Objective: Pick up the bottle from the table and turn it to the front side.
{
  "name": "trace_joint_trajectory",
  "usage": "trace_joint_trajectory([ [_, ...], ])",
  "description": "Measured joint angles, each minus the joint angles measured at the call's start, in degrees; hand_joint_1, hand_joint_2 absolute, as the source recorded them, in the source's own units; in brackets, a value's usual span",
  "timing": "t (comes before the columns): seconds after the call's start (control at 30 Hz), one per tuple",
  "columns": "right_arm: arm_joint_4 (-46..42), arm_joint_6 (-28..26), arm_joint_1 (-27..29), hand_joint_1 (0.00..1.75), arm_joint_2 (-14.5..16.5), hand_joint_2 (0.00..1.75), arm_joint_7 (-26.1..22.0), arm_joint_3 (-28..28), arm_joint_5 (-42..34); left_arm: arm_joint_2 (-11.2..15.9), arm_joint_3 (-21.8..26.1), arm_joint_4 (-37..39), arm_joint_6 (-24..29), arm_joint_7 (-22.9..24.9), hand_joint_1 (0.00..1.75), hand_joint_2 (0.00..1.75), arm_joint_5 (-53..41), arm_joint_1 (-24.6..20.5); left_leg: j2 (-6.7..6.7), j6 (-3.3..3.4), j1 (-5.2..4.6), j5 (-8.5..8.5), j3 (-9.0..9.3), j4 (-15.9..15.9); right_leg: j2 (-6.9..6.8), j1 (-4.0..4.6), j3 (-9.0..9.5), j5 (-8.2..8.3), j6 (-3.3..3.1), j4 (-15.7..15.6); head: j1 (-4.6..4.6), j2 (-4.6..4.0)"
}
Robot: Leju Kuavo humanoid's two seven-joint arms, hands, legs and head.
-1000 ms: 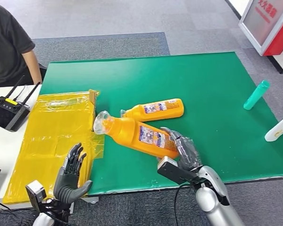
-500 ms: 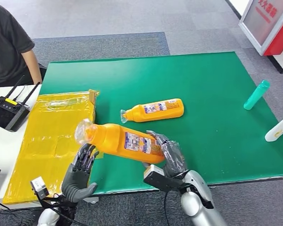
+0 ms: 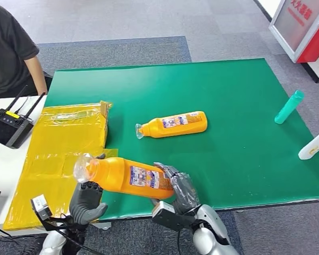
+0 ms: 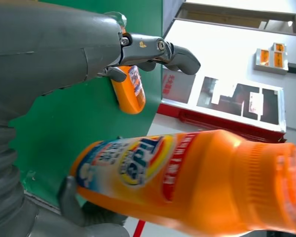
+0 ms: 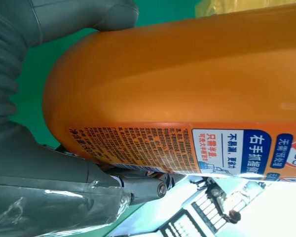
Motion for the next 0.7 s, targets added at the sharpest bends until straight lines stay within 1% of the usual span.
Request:
trace_joint_trajectory([
  [0.27,3.9,-1.2,-0.5,1.75,0.0,1.75,-0.1,2.1,0.7,0.0,-0.3,-0.5,-0.2,0.7,0.0,1.75,0.9,-0.6,0.0,0.0,0.0,0.0,0.0,0.0,0.0,0.0,-0.01,0.0,0.0,0.0,0.0,0.0],
  [0.63,8.5,-1.8,-2.4,1.75,0.3,1.75,0.3,4.5,1.4,0.5,-3.0,-0.5,-1.8,0.4,0.01,1.75,-0.1,-1.3,0.0,0.0,0.0,0.0,0.0,0.0,0.0,0.0,0.0,0.0,0.0,0.0,0.0,0.0],
  [0.7,9.1,-1.9,-2.8,1.75,0.4,1.75,0.3,4.6,1.4,0.7,-3.6,-0.4,-2.1,0.1,0.88,1.75,-0.2,-1.4,0.0,0.0,0.0,0.0,0.0,0.0,0.0,0.0,0.0,0.0,0.0,0.0,-0.01,0.0],
])
